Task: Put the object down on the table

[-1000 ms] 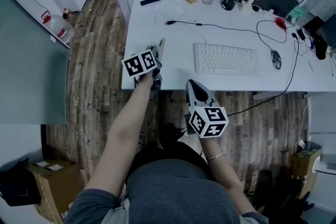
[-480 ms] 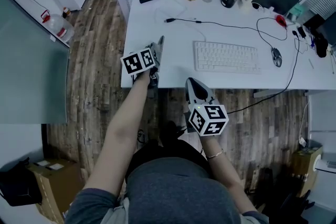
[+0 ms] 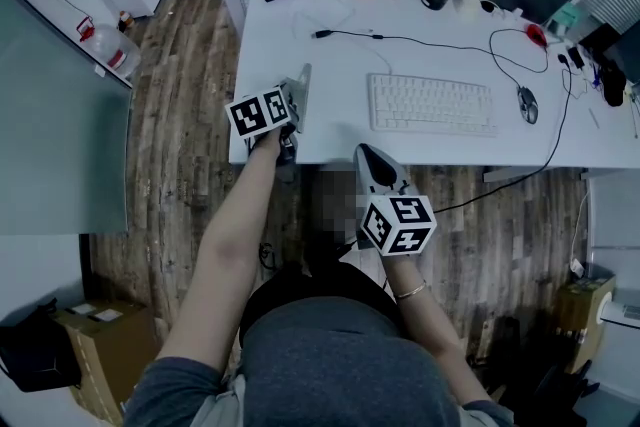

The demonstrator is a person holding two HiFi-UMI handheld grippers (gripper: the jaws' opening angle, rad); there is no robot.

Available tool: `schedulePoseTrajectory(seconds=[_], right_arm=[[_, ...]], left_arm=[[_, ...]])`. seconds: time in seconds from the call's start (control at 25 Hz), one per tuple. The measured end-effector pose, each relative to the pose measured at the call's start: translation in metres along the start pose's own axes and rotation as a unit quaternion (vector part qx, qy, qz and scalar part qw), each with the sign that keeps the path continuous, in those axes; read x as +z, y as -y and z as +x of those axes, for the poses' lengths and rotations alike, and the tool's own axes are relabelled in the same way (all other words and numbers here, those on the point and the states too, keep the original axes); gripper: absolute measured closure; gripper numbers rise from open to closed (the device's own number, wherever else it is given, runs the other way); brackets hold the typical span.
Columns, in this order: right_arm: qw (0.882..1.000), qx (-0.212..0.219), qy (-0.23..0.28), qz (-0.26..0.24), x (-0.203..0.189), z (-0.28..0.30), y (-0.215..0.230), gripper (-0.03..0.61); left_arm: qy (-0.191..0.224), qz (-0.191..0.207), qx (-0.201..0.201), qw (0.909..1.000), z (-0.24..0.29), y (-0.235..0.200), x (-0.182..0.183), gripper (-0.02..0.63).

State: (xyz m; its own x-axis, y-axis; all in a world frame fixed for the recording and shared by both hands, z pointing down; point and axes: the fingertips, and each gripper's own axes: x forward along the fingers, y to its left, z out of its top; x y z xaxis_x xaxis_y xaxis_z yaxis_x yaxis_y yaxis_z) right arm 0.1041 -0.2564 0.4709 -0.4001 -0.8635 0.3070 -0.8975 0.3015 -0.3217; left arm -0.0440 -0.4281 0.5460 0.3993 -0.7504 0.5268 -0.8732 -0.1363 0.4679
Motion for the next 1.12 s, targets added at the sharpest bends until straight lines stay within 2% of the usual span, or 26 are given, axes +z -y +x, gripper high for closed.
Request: schedulePoseTrajectory(seconds=[0.2, 0.36, 0.52, 1.12], right_arm=[[1.000, 0.002, -0.001, -0.001, 0.000, 0.001, 0.000, 0.574], [1.000, 0.005, -0.003, -0.001, -0.001, 0.002, -0.002, 0.574], [1.000, 0.007, -0.004, -0.002, -0.002, 0.003, -0.004, 0.574], [1.000, 0.017, -0.006, -0.010, -0.004, 0.009, -0.018, 0.574]], left_arm=[[-0.004, 0.018, 0.011, 0.9998, -0.002, -0.004, -0.001, 0.551], [-0.006, 0.051, 0.020, 0.9985, -0.003, -0.004, 0.001, 0.543], [-0.005, 0.083, 0.026, 0.9962, -0.008, -0.003, 0.002, 0.503], [0.033, 0.189, 0.019, 0.9813, -0.050, 0.007, 0.013, 0.499]])
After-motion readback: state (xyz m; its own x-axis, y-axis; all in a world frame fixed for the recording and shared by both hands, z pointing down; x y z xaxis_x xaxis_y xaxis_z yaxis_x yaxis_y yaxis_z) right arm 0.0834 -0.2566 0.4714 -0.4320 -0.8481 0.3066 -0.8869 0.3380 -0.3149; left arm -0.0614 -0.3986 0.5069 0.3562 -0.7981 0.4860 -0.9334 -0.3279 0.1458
